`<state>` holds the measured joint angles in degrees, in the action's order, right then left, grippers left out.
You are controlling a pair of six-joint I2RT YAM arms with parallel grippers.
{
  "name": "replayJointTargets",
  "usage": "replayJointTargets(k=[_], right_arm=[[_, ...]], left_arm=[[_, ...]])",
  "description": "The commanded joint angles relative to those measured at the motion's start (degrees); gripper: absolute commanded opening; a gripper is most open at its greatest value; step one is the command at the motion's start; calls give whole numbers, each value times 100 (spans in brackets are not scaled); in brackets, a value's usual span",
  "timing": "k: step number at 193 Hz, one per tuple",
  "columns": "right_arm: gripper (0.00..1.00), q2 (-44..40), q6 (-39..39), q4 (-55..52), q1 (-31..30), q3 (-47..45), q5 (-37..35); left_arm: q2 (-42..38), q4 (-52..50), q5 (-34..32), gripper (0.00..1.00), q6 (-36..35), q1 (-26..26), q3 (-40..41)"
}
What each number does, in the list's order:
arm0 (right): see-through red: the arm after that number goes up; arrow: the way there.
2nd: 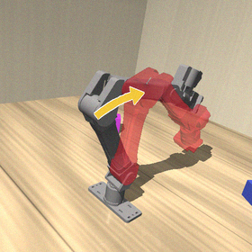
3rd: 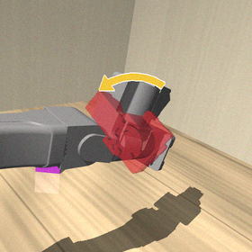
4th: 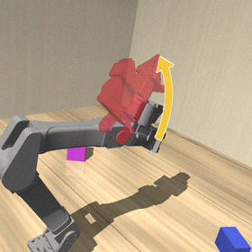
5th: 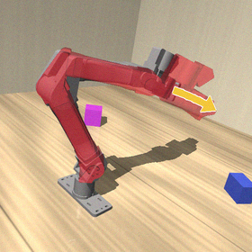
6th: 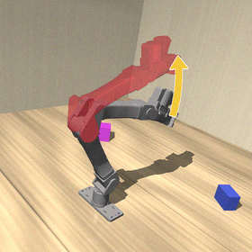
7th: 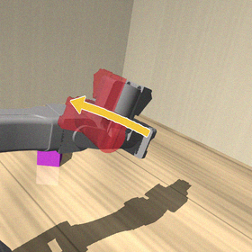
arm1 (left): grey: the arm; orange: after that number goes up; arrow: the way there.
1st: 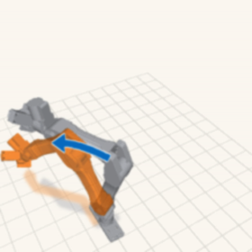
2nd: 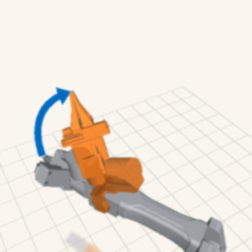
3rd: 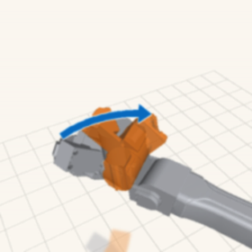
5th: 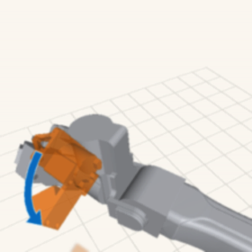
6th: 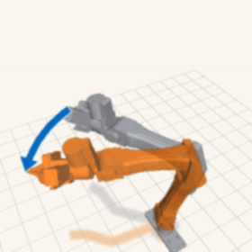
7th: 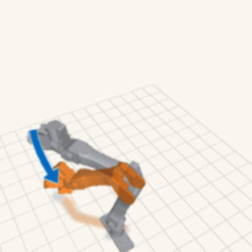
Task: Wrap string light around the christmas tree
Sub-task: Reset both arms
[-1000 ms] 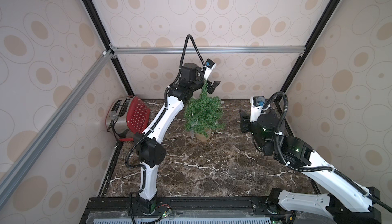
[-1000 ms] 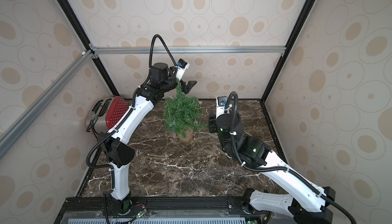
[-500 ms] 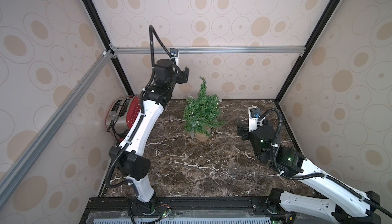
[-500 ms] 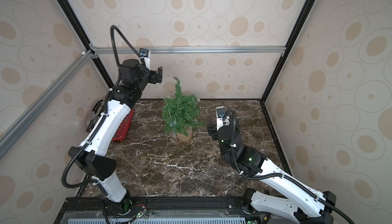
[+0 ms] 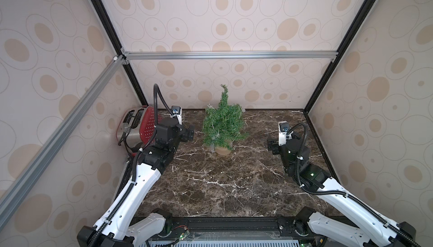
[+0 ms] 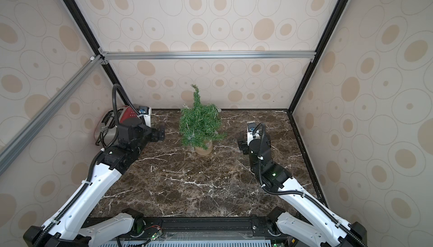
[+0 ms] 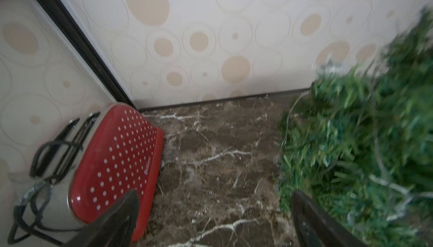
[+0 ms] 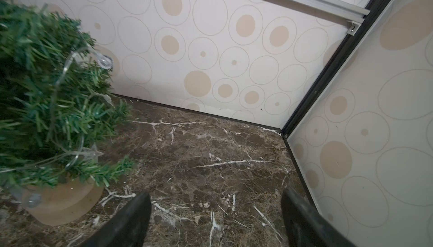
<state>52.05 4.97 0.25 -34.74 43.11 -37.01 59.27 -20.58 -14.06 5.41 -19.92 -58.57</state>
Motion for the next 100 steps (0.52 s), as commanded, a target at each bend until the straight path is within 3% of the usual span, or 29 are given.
replayJointTargets(k=[1,17,32,51,100], right_arm=[[92,-5,-202,387,365,-382,494],[93,210,-390,191,591,-451,539],[94,467,-447,170,732,-490,575],[95,782,-435,314,911,-553,685],[97,1607,-330,897,1509,-716,1041]], left_arm=[[-287,-594,-115,99,242,17,428],[-205,-993,72,99,308,171,663],[69,-1158,-141,99,398,312,832],[373,-829,-471,99,349,437,1126],[1326,-217,-930,99,215,760,882]])
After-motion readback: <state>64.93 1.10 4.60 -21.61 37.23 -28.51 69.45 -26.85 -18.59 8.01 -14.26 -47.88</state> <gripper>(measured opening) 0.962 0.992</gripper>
